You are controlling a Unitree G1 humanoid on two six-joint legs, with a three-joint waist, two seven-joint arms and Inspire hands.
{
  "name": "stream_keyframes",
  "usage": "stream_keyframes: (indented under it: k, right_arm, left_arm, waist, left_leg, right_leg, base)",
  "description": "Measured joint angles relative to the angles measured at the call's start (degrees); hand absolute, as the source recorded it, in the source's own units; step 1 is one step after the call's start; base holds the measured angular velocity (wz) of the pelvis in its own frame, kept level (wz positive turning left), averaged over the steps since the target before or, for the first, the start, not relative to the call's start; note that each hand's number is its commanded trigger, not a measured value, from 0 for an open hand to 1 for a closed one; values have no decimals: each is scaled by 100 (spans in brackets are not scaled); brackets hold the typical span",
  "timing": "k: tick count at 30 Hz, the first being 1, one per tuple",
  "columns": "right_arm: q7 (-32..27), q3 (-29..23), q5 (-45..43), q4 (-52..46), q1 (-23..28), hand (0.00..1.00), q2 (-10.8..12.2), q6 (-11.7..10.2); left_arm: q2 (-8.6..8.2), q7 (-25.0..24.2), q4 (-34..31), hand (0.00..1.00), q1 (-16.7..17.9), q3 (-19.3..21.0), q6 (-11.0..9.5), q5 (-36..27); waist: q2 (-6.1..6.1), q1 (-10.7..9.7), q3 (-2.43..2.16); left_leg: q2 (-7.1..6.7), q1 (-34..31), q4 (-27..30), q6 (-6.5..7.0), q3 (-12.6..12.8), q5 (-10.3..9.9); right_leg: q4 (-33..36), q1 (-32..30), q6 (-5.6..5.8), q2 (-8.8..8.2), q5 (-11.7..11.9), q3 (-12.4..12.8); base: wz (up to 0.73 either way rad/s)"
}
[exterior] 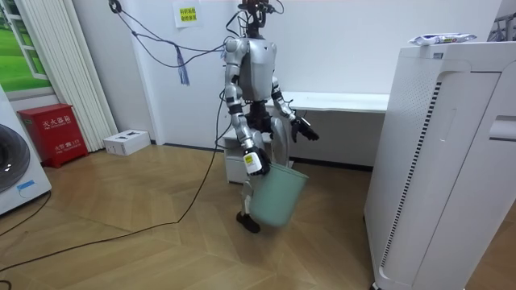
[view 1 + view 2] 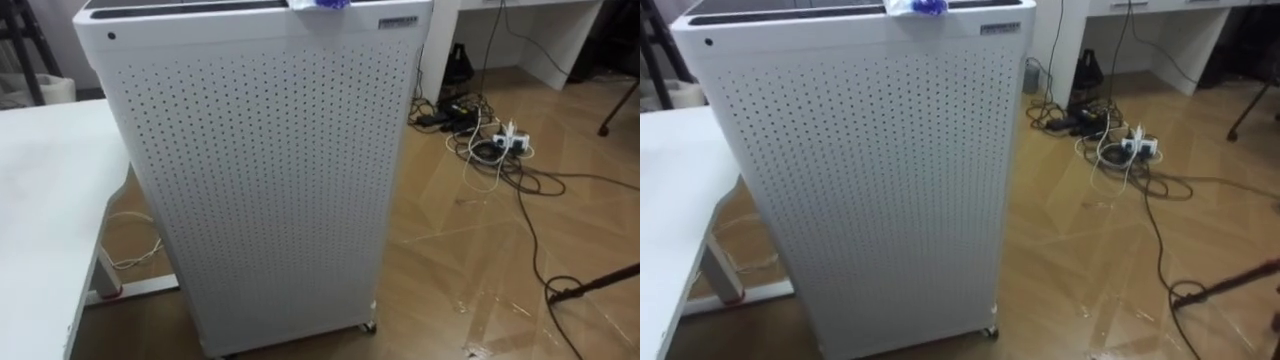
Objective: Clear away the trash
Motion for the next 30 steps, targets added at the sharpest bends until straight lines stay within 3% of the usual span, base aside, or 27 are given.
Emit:
stream_keyframes:
  k: [1, 2, 3, 5, 6, 7, 8, 9, 10, 12, 14, 15, 17, 18, 19, 20, 22, 23, 24, 25, 27, 28, 29, 30]
  right_arm:
    - [35, -3, -49, -2, -6, 100, 3, -8]
    - [51, 12, -68, 4, 11, 100, 12, -12]
    - [48, 14, -51, 9, 26, 100, 13, -9]
    - [-17, 15, 112, 45, 71, 100, -34, -3]
    - [-17, 20, 149, 46, 72, 100, -57, -6]
    - [-20, 84, 197, 49, 77, 100, -103, -6]
    - [-33, 197, 201, 62, 110, 100, -99, -3]
    - [-36, 202, 200, 60, 128, 100, -89, -3]
    - [-65, 187, 200, 63, 146, 100, -83, 5]
    - [-87, 147, 202, 73, 158, 100, -85, -15]
    - [-92, 25, 204, 77, 191, 100, -74, -40]
    - [-159, -3, 221, 87, 215, 100, -82, -44]
    - [-278, 3, 340, 95, 242, 100, -86, -46]
    - [-334, -5, 364, 94, 245, 100, -83, -43]
    - [-461, -89, 405, 79, 228, 100, -85, -42]
    - [-554, -140, 456, 65, 219, 100, -104, -68]
    - [-578, -241, 455, 67, 218, 100, -126, -94]
    - [-543, -239, 488, 58, 169, 100, -119, -147]
    - [-519, -239, 500, 40, 140, 100, -119, -174]
    - [-509, -250, 502, -39, 108, 100, -117, -221]
    - [-517, -271, 472, -59, 78, 100, -80, -287]
    - [-537, -271, 440, -55, 50, 100, -72, -302]
    - [-601, -267, 421, -24, 21, 100, -66, -318]
    - [-637, -265, 420, -17, 39, 100, -61, -318]
  left_arm:
    - [0, 0, 0, 0, 14, 12, 62, -10]
    - [-3, -1, 28, 0, 26, 12, 77, -67]
    - [-6, -1, 42, 0, 45, -4, 77, -91]
    - [-46, -1, 27, 0, 55, -63, 66, -127]
    - [-50, 4, 29, 0, 56, -64, 64, -168]
    - [-48, 28, 30, 0, 56, -45, 58, -242]
    - [-32, 63, 38, 0, 79, 2, 58, -254]
    - [-32, 67, 38, 0, 87, 25, 58, -247]
    - [-44, 65, 25, 0, 75, 21, 56, -237]
    - [-52, 59, 22, 0, 59, 18, 22, -234]
    - [-36, 56, 22, 0, 13, 29, 14, -226]
    - [-41, 54, 22, 0, -45, 26, 14, -215]
    - [-39, 60, 29, 0, -100, 6, -25, -244]
    - [-37, 61, 32, 0, -105, -12, -51, -240]
    - [-40, 82, 28, 0, -122, -31, -106, -240]
    - [-43, 173, 0, 0, -156, -51, -115, -234]
    - [-42, 302, -54, 0, -282, -45, -151, -125]
    - [-40, 420, -125, 0, -316, -34, -188, -100]
    - [-55, 474, -154, 0, -319, -34, -222, -96]
    - [-57, 554, -282, 0, -310, -39, -249, -107]
    - [-57, 572, -508, 0, -327, -41, -340, -98]
    - [-57, 653, -644, 0, -329, -61, -383, -66]
    - [-63, 750, -700, 0, -327, -86, -397, -1]
    - [-64, 791, -727, 0, -321, -122, -397, 7]
  waist:
    - [36, -3, 3]
    - [-11, -5, 48]
    - [-30, 11, 48]
    - [-94, -6, 33]
    - [-92, 35, 34]
    - [-71, 154, 44]
    - [-95, 259, 28]
    - [-105, 250, 16]
    - [-96, 210, -26]
    - [-167, 181, -20]
    - [-222, 100, -23]
    - [-232, 106, -23]
    - [-254, 88, 4]
    - [-183, 84, -13]
    - [-193, 84, -2]
    - [-145, 19, -9]
    - [-20, -21, -3]
    - [11, -8, 1]
    - [70, -15, -1]
    - [141, -41, -4]
    - [94, -69, 17]
    - [58, -117, 11]
    - [74, -137, 24]
    - [81, -170, 3]
  left_leg:
    - [77, -161, 386, -3, -96, 35]
    - [50, -475, 882, 60, -330, 181]
    - [-57, -581, 950, 25, -437, 196]
    - [-599, -1010, -35, 2, -541, 249]
    - [-690, -1115, -387, -45, -530, 343]
    - [-746, -1268, -1110, -41, -536, 711]
    - [-729, -1310, -1515, 38, -552, 1243]
    - [-729, -1293, -1569, 89, -548, 1431]
    - [-769, -1268, -1552, 261, -515, 1634]
    - [-895, -1243, -1369, 419, -527, 1687]
    - [-959, -1253, -1075, 505, -415, 1413]
    - [-975, -1240, -880, 534, -332, 1182]
    - [-1048, -1018, -692, 609, -196, 801]
    - [-1051, -945, -657, 627, -172, 700]
    - [-1079, -748, -642, 663, -93, 543]
    - [-1137, -574, -644, 712, -129, 416]
    - [-1130, -349, -706, 754, -287, 290]
    - [-1097, -242, -844, 751, -305, 276]
    - [-1058, -194, -897, 751, -316, 275]
    - [-1021, -102, -1014, 746, -422, 279]
    - [-1022, 36, -1153, 729, -599, 272]
    - [-1028, 120, -1167, 680, -737, 244]
    - [-1015, 234, -1160, 618, -957, 209]
    - [-991, 278, -1176, 598, -1040, 202]
  right_leg:
    - [28, 5, -57, 45, -35, 135]
    - [62, 87, -135, 110, -80, 375]
    - [88, 114, -163, 112, -110, 509]
    - [132, 95, -203, 6, -239, 852]
    - [124, 91, -192, -15, -253, 901]
    - [112, 77, -169, -15, -262, 961]
    - [110, 121, -131, -17, -324, 1039]
    - [91, 156, -100, -18, -369, 1050]
    - [52, 204, -22, -56, -436, 1036]
    - [-119, 353, 83, -163, -481, 969]
    - [-215, 520, 145, -281, -503, 969]
    - [-143, 576, 205, -384, -534, 975]
    - [704, 482, 328, -601, -557, 857]
    - [1057, 382, 428, -651, -502, 817]
    - [1829, 111, 615, -779, -292, 751]
    - [2448, -50, 606, -888, 57, 614]
    - [2931, -257, 581, -876, 459, 582]
    - [3012, -549, 521, -805, 176, 539]
    - [2959, -693, 444, -753, 18, 525]
    - [2687, -984, 377, -595, -160, 516]
    - [1713, -1175, 398, -505, -186, 522]
    - [832, -1176, 401, -492, -4, 545]
    - [421, -1134, 324, -467, 592, 536]
    - [266, -1019, 323, -436, 634, 541]
  base:
    - [-18]
    - [-14]
    - [0]
    - [-5]
    - [-44]
    - [-68]
    - [-64]
    - [-40]
    - [-22]
    - [-24]
    - [-13]
    - [-25]
    - [-26]
    - [-27]
    - [-15]
    - [-5]
    - [11]
    - [0]
    - [5]
    - [31]
    - [50]
    - [71]
    - [76]
    - [62]
